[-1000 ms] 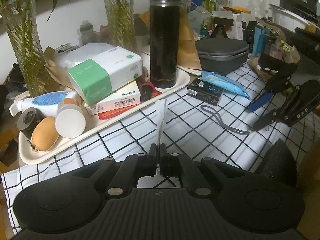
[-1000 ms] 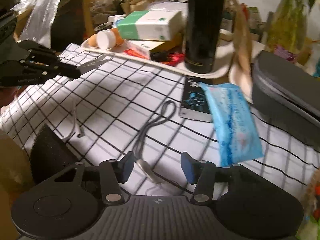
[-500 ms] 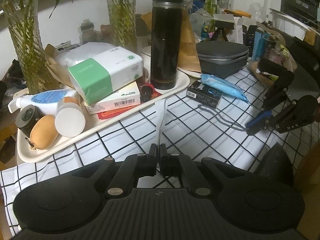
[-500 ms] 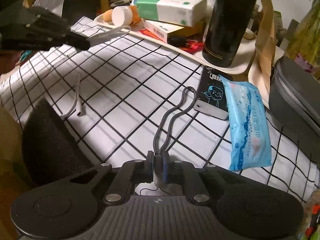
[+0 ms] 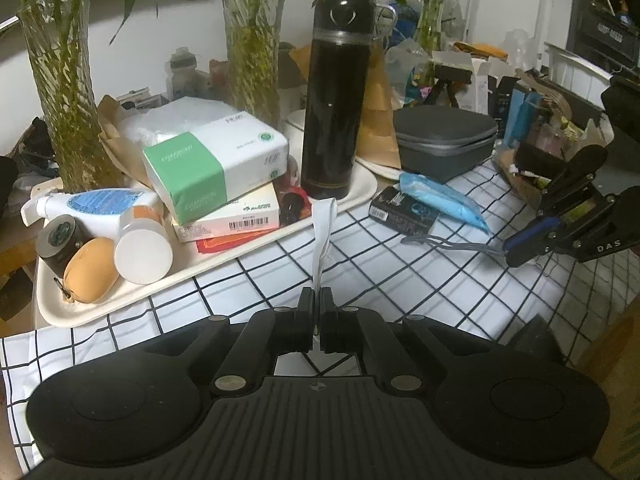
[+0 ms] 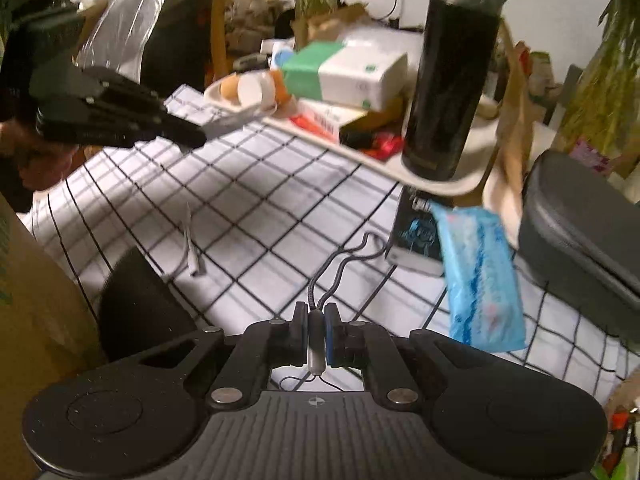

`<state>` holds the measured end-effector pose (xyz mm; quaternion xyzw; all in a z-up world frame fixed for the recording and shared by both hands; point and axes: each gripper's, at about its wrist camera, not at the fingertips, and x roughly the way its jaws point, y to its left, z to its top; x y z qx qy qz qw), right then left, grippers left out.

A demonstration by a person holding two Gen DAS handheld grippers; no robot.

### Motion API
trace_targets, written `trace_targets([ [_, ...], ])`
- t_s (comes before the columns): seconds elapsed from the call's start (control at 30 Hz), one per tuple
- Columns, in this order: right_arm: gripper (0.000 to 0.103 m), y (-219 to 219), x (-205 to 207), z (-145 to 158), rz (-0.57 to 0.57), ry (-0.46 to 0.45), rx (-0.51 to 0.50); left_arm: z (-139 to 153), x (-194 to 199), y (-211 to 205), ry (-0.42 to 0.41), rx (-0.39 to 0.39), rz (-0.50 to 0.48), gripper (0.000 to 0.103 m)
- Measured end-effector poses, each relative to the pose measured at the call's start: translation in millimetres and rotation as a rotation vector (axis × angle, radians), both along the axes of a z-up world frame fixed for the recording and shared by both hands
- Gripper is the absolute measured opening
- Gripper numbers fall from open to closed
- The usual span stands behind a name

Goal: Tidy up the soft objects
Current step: 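Grasp the gray cord with the right gripper while the left holds the white cable, then carry both cables into the cardboard box and open both grippers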

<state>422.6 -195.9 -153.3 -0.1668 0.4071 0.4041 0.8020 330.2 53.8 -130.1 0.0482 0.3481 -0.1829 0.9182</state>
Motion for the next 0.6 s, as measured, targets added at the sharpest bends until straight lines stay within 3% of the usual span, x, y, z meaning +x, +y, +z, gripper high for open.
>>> trace_targets([
  [0.6,0.01,-20.5,-41.2,69.2,-0.054,-0.133,0.071,27.6,-26.0,1.0,-0.036,-0.008,0.025,0.003],
])
